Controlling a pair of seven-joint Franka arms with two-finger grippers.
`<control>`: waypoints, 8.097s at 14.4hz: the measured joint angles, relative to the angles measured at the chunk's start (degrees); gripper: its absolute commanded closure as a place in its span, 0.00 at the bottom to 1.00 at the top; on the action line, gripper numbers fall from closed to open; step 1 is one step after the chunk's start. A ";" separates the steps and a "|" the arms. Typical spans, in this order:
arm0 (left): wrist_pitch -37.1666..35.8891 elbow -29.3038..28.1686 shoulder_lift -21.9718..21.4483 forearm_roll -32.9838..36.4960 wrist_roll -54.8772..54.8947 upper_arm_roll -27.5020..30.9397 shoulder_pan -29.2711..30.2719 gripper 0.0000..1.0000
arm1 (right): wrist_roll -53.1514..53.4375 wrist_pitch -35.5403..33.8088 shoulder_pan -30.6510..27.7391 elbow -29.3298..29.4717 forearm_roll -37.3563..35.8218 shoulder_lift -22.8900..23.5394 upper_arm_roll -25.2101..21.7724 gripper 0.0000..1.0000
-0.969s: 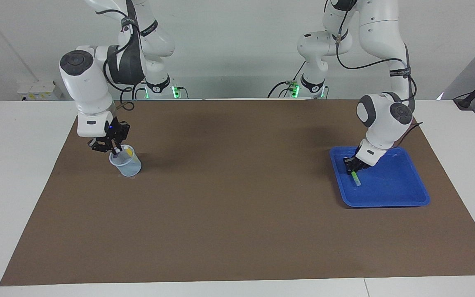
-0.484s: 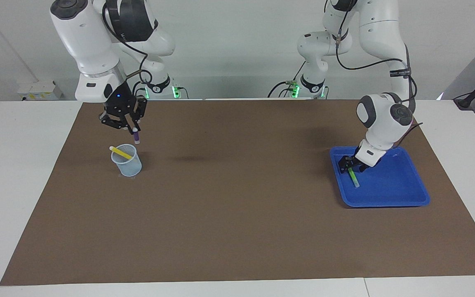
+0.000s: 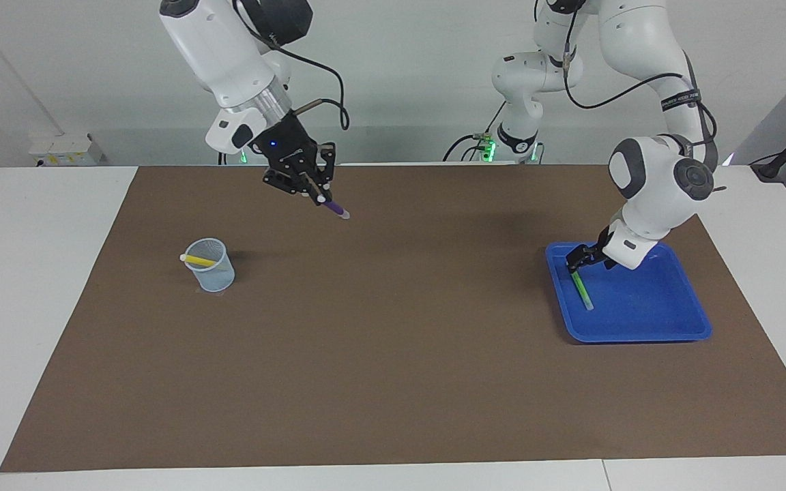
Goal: Right arm passes pens to left for tray arrangement
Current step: 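Grasp the purple pen with the right gripper and lift it toward the left gripper, then close the left gripper on the purple pen held by the right gripper, then open the right gripper and withdraw while the left gripper carries the pen, then lower the purple pen into the tray and open the left gripper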
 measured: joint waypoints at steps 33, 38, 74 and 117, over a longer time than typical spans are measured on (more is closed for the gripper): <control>14.97 -10.67 -15.13 -33.04 -92.48 -3.49 -16.80 0.05 | 28.08 42.14 20.49 -18.08 5.20 1.12 -0.10 1.00; 15.12 -10.80 -15.25 -33.35 -92.78 -3.46 -17.14 0.30 | 28.06 42.14 20.49 -18.08 5.20 1.12 -0.10 1.00; 11.27 -11.06 -17.89 -33.45 -79.92 -2.32 -15.25 1.00 | 1.59 25.14 11.48 -15.39 5.19 1.29 -0.91 0.00; 14.29 -10.85 0.84 5.98 19.79 -1.35 9.31 1.00 | -55.38 3.52 -29.14 -22.78 -19.19 2.45 -1.39 1.00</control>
